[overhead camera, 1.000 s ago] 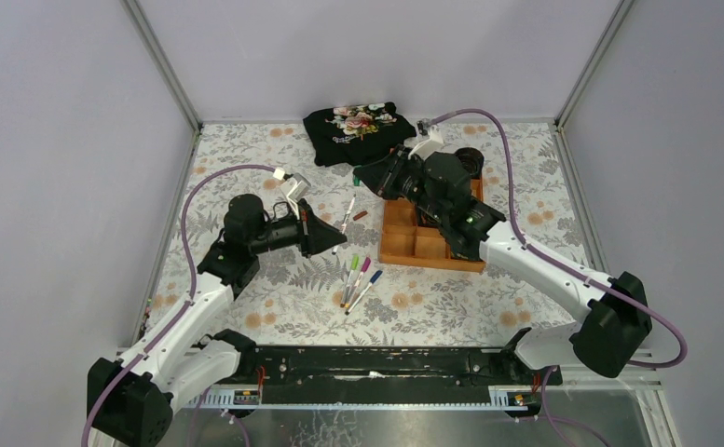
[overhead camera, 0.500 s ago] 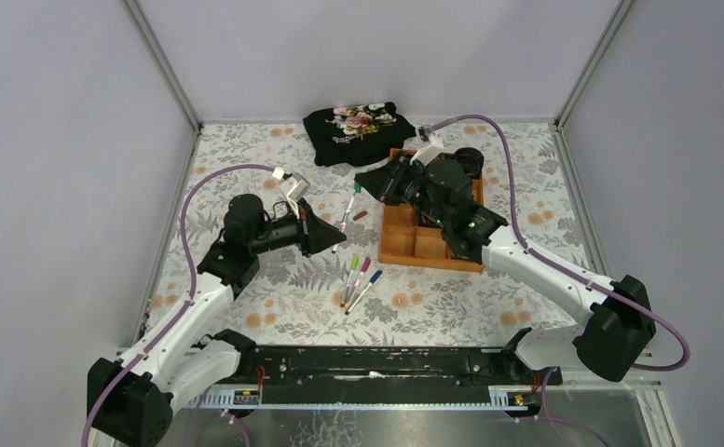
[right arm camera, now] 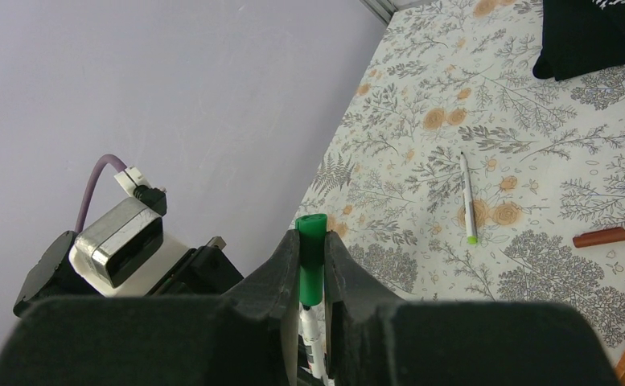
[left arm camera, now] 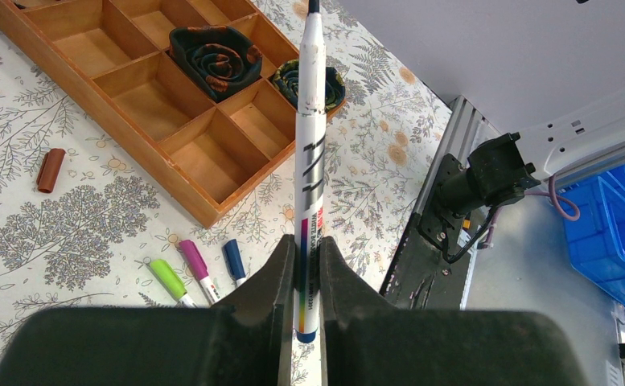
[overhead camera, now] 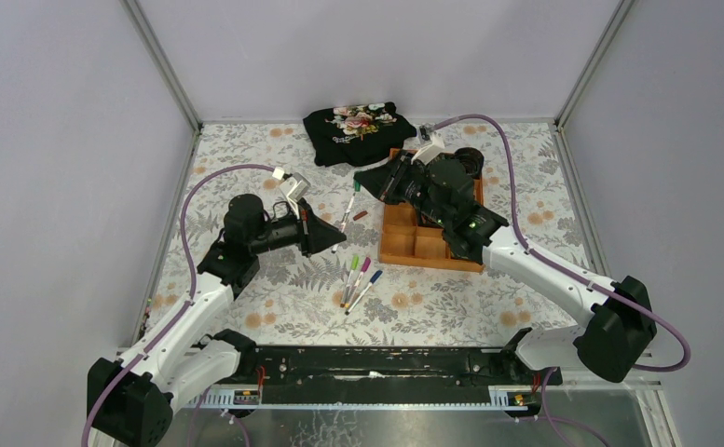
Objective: Insert the pens into the pen caps
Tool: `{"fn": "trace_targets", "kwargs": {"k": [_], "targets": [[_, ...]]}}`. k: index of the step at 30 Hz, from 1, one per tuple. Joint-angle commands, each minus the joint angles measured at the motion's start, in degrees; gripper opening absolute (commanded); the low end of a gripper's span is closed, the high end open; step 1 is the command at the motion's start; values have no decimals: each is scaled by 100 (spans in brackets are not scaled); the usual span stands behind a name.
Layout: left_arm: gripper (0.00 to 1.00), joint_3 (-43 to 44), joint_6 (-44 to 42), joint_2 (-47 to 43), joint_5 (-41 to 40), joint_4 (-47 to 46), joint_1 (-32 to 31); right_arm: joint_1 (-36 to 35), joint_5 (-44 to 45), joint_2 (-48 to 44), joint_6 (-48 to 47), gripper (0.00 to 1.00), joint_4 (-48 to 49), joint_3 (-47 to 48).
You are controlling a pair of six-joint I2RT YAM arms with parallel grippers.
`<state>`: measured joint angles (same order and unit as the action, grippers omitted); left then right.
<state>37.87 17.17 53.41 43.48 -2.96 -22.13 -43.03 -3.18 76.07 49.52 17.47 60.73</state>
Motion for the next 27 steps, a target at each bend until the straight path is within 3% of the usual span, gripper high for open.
{"fn": "trace_targets", "kwargs": {"k": [1,27], "targets": [[0,13,-104,-15,-55,-169,-29,-9,-113,-31,28,0,380,176],[0,15,-117,-68,-162,-127,-29,-23,-437,13,140,0,553,-59]]}}
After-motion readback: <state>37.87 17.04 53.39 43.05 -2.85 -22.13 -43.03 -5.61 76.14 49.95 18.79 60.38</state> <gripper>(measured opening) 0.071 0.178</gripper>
